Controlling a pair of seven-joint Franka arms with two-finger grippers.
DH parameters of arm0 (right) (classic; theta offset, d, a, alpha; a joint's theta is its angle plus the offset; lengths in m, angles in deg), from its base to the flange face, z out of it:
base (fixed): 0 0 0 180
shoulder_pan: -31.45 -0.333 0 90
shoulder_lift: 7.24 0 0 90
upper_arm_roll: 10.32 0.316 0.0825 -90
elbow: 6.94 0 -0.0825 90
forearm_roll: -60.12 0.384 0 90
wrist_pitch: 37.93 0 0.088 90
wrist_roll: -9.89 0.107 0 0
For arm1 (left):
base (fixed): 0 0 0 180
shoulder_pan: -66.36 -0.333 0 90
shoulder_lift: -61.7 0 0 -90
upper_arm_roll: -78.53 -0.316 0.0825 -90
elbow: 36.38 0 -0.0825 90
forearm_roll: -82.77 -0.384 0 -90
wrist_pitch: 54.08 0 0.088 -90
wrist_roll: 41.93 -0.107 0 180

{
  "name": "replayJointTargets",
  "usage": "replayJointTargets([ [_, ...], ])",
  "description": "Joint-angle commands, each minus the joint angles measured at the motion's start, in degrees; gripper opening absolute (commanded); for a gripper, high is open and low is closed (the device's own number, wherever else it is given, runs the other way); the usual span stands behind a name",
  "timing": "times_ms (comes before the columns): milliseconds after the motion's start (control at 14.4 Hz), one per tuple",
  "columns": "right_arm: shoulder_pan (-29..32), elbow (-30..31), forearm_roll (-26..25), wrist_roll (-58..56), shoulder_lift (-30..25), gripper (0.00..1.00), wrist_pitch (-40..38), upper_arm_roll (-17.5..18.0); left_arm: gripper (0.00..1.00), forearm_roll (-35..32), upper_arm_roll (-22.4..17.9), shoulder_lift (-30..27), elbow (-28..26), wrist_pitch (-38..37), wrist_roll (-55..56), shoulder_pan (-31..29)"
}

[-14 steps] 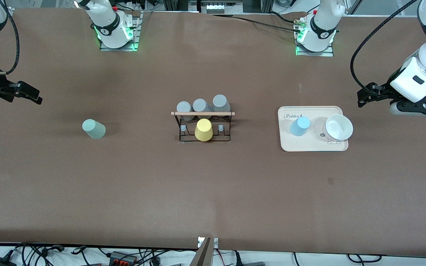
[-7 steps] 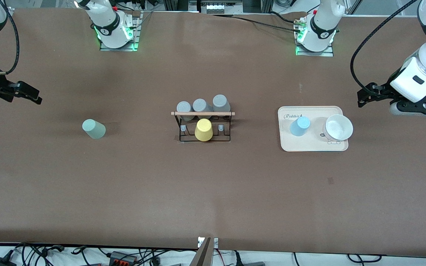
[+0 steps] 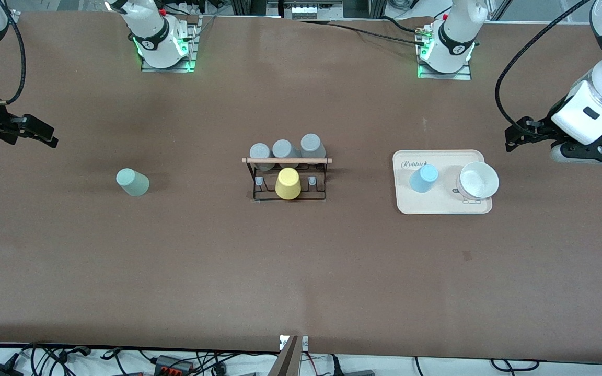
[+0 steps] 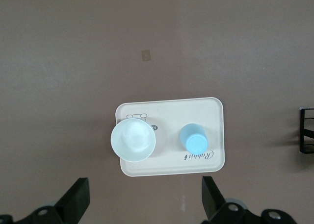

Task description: Hang scattered cups on rack with three cups

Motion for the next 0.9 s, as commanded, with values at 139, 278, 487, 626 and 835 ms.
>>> replayJointTargets([
  [139, 0.1, -1.6, -0.5, -0.6, 0.8, 1.0, -1.1, 0.3, 1.0, -0.2, 0.2, 1.0, 2.0, -2.0, -0.6, 0.3],
  [278, 0.2, -1.5, -0.5, -0.7, 0.8, 1.0, -1.1, 0.3, 1.0, -0.1, 0.6, 1.3, 2.0, -5.2, -0.5, 1.0],
  [487, 0.6, -1.6, -0.4, -0.9, 1.3, 1.0, -1.1, 0.2, 1.0, 3.8, 2.1, 4.0, 1.1, -12.3, -0.8, 1.7],
  [626, 0.3, -2.0, -0.5, -0.9, 1.4, 1.0, -1.1, 0.2, 1.0, 5.8, 4.6, 4.0, -3.3, -11.3, -0.3, 1.8],
  [835, 0.2, -2.1, -0.5, -0.9, 1.3, 1.0, -1.1, 0.3, 1.0, 3.7, 7.7, 1.6, -18.9, 9.8, 4.1, 1.4],
])
